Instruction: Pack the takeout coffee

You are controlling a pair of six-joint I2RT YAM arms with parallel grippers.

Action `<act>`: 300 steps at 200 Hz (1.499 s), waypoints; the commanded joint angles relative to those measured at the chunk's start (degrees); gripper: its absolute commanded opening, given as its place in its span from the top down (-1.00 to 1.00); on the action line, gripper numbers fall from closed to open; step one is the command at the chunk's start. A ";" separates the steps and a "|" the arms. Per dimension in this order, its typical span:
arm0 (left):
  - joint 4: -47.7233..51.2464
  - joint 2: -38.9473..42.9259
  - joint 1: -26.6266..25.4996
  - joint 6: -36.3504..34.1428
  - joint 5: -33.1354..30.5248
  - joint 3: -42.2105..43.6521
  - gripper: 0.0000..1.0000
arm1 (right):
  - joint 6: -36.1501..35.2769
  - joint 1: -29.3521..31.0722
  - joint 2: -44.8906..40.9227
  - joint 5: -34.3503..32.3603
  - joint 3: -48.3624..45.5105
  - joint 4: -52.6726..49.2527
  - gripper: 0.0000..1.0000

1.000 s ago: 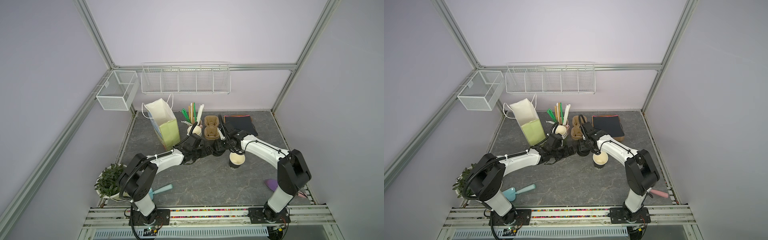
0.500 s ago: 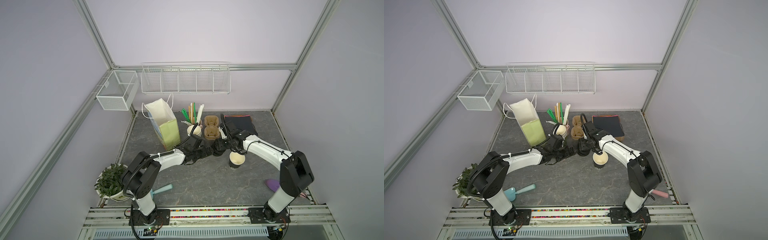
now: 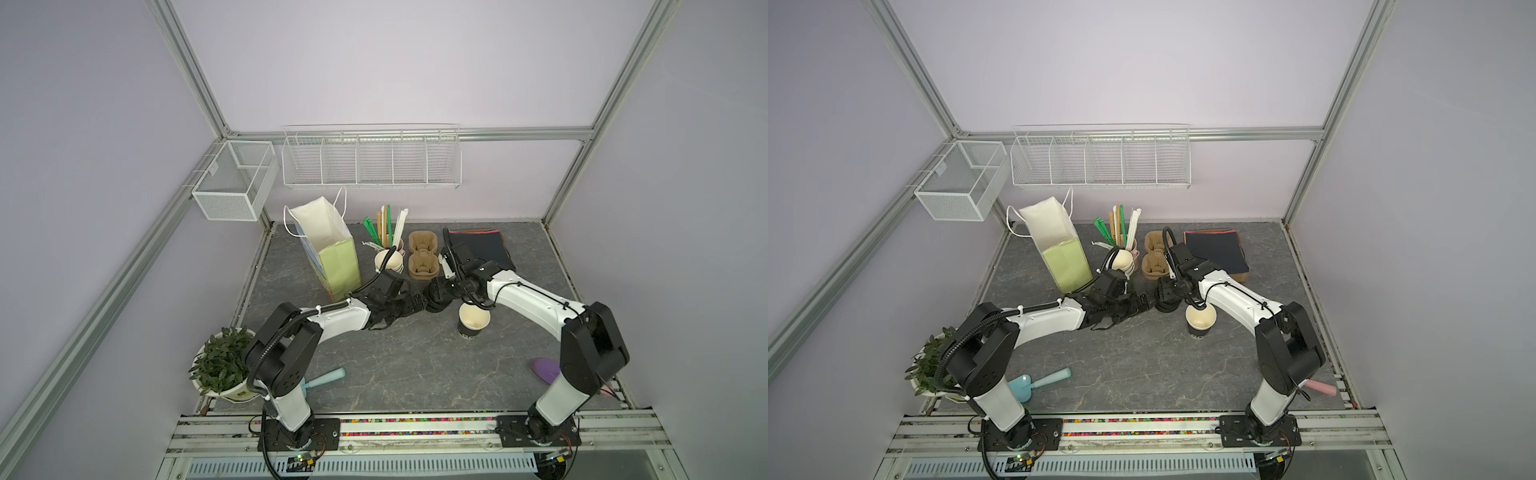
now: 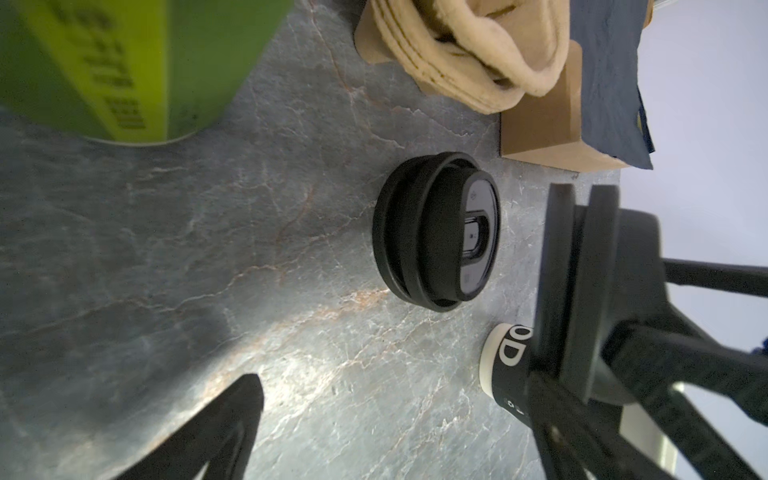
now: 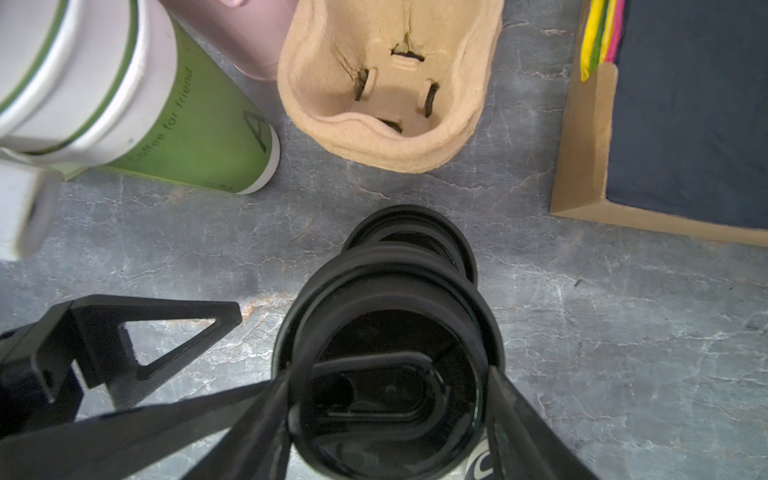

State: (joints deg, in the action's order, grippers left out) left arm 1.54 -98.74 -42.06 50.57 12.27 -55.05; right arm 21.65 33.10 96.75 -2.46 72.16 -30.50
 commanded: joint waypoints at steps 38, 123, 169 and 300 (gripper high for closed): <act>-3.19 0.36 -0.25 1.07 0.71 0.17 -0.99 | 1.38 -0.02 -1.89 4.35 -1.23 1.39 -0.35; -2.60 -1.46 -0.30 0.60 0.47 -0.32 -0.99 | 1.82 -0.21 -3.46 6.14 -0.88 1.30 -0.35; -1.93 -0.66 -0.30 0.06 0.05 -0.50 -0.99 | 1.83 -0.20 -3.91 5.94 -1.07 0.96 -0.34; 16.89 16.49 -0.02 -9.46 -14.82 -3.45 -0.99 | -3.19 -0.53 -15.91 -6.14 1.94 -14.39 -0.35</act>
State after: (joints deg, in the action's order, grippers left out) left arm 11.90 -83.92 -42.06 43.77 1.89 -57.28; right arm 20.23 32.51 83.64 -5.23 74.17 -38.37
